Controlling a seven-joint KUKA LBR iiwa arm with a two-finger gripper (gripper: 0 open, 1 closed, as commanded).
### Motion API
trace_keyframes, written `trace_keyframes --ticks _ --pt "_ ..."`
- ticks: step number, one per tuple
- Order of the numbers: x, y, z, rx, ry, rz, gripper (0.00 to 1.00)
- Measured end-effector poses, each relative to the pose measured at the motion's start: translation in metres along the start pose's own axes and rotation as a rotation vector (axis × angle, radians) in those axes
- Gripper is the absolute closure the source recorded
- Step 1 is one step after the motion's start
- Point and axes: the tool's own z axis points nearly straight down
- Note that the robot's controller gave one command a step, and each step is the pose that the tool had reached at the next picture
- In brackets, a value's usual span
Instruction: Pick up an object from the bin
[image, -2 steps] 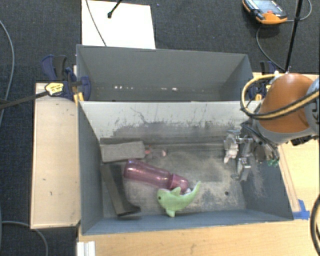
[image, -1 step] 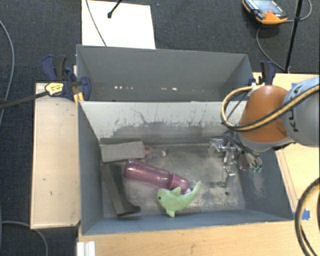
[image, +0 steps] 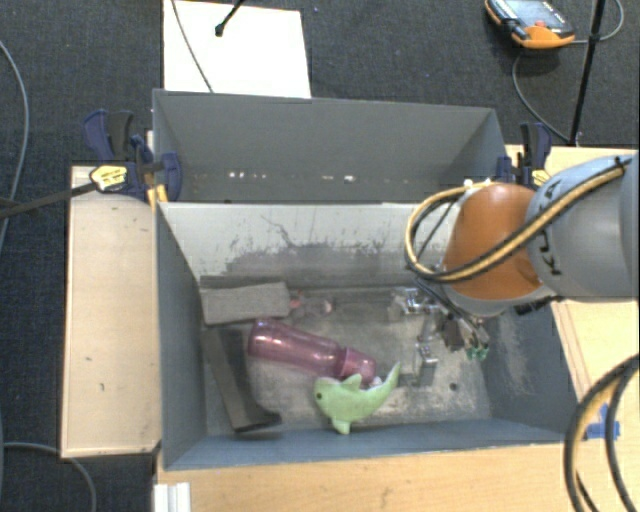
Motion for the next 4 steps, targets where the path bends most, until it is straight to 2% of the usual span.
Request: trace_keyframes --ticks 1,2,3,4 --pt "-0.004 0.039 -0.005 -0.001 -0.004 -0.038 0.0" --pt "0.014 0.042 -0.002 -0.001 -0.004 -0.181 0.0" --pt "0.01 0.063 0.001 0.001 -0.005 -0.22 0.0" --pt "0.029 0.076 0.003 0.001 -0.003 -0.388 1.0"
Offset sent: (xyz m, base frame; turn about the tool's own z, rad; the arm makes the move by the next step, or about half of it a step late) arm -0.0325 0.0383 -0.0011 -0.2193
